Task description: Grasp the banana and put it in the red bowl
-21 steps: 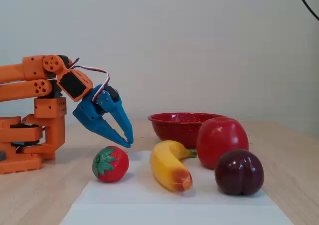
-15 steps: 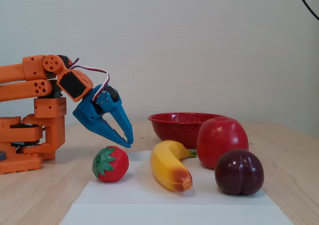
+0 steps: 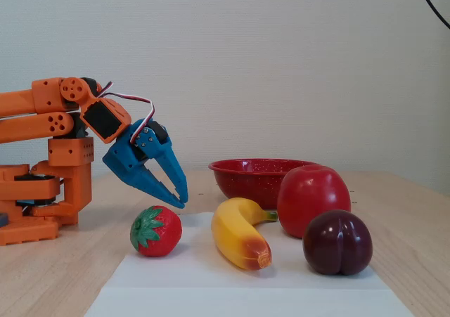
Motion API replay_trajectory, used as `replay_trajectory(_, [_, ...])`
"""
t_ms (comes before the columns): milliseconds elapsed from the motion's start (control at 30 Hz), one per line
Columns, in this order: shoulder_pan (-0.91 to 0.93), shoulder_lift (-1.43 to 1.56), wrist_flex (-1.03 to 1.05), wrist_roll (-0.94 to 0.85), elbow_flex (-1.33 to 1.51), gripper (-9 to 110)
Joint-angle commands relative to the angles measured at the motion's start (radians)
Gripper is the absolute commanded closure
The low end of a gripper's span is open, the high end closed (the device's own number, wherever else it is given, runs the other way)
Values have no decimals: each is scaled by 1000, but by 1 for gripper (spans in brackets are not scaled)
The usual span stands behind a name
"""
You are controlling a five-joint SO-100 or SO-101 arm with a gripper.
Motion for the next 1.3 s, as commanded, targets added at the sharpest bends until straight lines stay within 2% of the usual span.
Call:
replay_trajectory(0, [-28, 17, 3, 2, 14, 101])
replay_trajectory(667, [-49, -26, -15, 54, -15, 101])
replay_trajectory(1267, [-107, -351, 198, 184, -477, 101])
